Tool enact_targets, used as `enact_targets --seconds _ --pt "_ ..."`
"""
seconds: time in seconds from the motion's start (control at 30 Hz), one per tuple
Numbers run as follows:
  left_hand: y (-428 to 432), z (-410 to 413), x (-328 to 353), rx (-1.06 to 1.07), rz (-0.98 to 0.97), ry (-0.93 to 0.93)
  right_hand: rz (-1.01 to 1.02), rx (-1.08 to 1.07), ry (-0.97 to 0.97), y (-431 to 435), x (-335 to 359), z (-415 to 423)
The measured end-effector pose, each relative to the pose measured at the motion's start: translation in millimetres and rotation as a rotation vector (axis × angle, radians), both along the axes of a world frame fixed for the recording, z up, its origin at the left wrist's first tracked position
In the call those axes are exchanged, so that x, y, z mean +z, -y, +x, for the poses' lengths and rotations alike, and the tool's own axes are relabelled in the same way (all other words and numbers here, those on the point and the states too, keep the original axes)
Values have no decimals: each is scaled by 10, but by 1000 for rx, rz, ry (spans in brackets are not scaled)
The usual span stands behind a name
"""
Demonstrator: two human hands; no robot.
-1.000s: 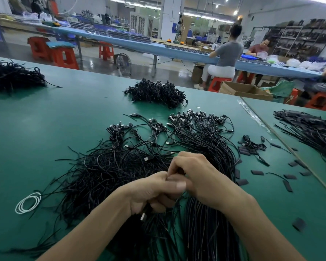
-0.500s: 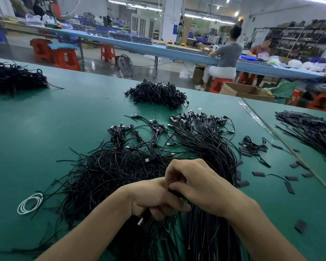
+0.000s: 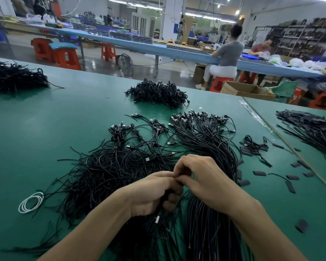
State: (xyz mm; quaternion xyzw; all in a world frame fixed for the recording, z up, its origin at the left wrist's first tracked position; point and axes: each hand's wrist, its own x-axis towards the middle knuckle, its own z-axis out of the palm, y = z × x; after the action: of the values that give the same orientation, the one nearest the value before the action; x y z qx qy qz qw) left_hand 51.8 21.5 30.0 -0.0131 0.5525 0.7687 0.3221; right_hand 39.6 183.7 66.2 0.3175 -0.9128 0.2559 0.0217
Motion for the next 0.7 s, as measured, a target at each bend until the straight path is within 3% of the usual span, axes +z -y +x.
enact_targets --seconds 0.27,0.4,0.53,0.7 --pt "-32 4 57 43 45 33 -77 -14 -66 -8 -42 26" --pt "-86 -12 88 204 146 47 -331 -140 -79 79 -108 94" --pt "-220 -27 76 445 94 -40 -808 -284 137 258 -215 200" --pt "-265 -16 77 608 106 -268 -1248 -264 665 355 -249 260"
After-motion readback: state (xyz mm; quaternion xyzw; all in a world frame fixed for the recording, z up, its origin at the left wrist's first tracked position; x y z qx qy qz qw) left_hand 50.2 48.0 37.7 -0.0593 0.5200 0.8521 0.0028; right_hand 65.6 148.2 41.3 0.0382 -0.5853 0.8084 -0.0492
